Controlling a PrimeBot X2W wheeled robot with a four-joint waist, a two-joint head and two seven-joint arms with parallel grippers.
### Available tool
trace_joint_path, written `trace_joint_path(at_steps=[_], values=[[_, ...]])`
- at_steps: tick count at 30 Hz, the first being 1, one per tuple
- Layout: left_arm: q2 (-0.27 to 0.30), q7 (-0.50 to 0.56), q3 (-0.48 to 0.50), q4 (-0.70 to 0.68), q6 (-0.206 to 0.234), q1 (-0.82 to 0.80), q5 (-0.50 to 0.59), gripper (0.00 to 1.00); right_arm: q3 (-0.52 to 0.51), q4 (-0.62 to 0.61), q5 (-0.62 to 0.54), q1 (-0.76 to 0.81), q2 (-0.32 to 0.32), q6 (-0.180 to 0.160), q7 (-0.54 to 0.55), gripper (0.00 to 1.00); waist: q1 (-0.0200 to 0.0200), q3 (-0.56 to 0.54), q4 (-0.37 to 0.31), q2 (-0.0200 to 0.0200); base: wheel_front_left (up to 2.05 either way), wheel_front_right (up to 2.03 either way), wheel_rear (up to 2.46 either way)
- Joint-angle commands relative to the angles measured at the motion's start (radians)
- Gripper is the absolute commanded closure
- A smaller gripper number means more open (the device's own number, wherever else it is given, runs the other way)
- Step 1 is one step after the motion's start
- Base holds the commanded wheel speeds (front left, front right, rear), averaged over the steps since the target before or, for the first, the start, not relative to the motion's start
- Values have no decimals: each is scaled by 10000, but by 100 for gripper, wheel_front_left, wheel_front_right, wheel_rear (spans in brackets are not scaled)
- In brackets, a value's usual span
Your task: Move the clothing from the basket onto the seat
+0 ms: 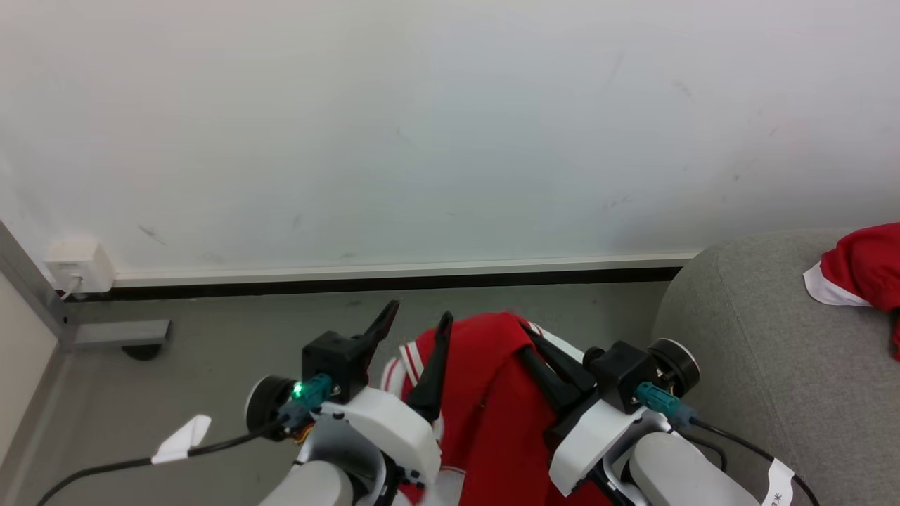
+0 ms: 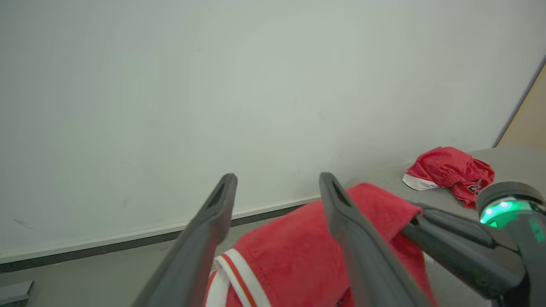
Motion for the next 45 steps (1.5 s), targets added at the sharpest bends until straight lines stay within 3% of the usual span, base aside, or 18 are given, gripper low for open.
trace_joint_path(at_steps=[1,10,21,31,40,45], values=[[140,-135,-33,-82,45,254,-44,0,-133,4,-128,-158,-17,-22,0,100,-1,-5,15,-1,0,0,0],[460,-696,-429,82,2,1105,276,0,-962,35,-557,-213,-15,-22,0,100,-1,51,60,-1,0,0,0],[323,-1186,-402,457,-36,1212,97,0,-1692,-238,-760,-291,-27,-22,0,100,-1,117,-333,-1,0,0,0],[139,-1429,-463,577,-142,1108,-46,0,-1910,-1085,-587,-253,-514,-22,-2,100,-1,257,-1911,-1,0,0,0],[-136,-1616,-695,662,-268,902,-10,0,-2312,-1893,-501,27,-1324,-22,-2,100,-1,373,-3732,-1,0,0,0],[-322,-1671,-880,729,-416,790,-1,0,-2829,-2391,-404,174,-1841,-22,-1,100,-1,495,-4376,-1,0,0,0]])
